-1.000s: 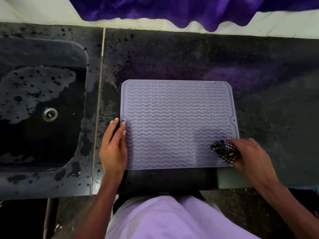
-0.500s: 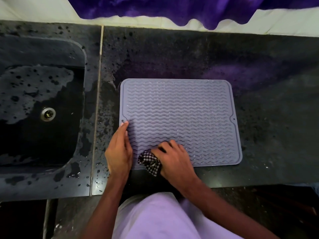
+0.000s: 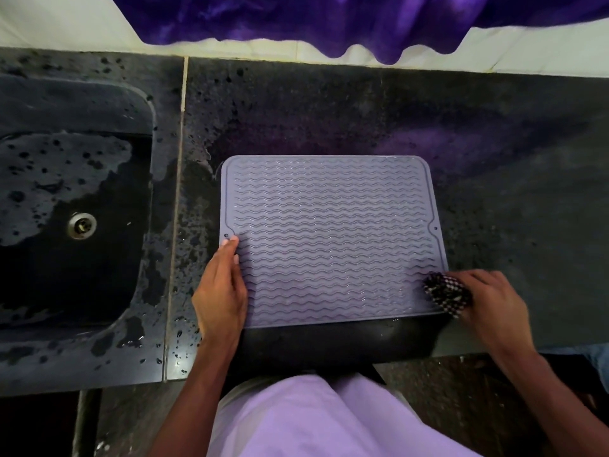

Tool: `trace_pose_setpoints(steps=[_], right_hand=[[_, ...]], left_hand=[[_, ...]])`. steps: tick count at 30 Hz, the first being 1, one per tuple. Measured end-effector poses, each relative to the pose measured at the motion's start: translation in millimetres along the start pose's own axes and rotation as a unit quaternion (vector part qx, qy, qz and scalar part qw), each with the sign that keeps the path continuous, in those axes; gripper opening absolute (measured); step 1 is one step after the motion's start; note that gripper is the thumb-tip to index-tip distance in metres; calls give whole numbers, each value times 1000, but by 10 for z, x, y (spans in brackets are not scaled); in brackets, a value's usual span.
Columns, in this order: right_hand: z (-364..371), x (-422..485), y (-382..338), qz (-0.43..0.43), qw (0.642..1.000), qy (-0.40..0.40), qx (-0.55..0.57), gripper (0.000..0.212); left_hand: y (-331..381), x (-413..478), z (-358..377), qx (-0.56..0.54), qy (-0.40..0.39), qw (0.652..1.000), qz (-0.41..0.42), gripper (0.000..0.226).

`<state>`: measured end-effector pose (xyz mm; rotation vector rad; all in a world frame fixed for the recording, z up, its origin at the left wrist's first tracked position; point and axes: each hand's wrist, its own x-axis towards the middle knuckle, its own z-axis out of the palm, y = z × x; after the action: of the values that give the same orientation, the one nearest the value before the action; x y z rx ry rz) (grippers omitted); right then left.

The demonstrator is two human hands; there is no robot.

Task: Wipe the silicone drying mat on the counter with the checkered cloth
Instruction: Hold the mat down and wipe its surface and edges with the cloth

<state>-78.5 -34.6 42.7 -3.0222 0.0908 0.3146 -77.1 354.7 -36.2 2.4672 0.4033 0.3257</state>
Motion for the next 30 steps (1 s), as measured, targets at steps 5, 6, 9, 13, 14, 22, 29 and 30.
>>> trace_pose_setpoints(steps=[5, 6, 9, 13, 14, 22, 29, 30], right_hand=[[-106, 45, -200, 78, 993, 77, 50, 43], [-128, 82, -336, 82, 989, 87, 84, 41], [-94, 180, -982, 34, 974, 69, 214, 44], [179, 176, -1885, -66, 961, -35, 265, 52], [246, 165, -2030, -80, 960, -52, 265, 52], [402, 238, -1640, -32, 972, -21, 232, 46], [150, 318, -551, 92, 984, 27, 151, 24], [108, 332, -401, 117, 983, 28, 138, 20]], left_hand=[[59, 70, -4, 9, 4, 1000, -12, 29], [81, 102, 8, 9, 12, 1000, -6, 28], [130, 193, 76, 2, 15, 999, 37, 29], [83, 213, 185, 28, -25, 997, 73, 36], [65, 212, 201, 33, -27, 996, 74, 36], [27, 188, 232, 44, -11, 997, 67, 36], [25, 184, 222, 48, -7, 996, 72, 37], [24, 183, 224, 49, -7, 996, 72, 37]])
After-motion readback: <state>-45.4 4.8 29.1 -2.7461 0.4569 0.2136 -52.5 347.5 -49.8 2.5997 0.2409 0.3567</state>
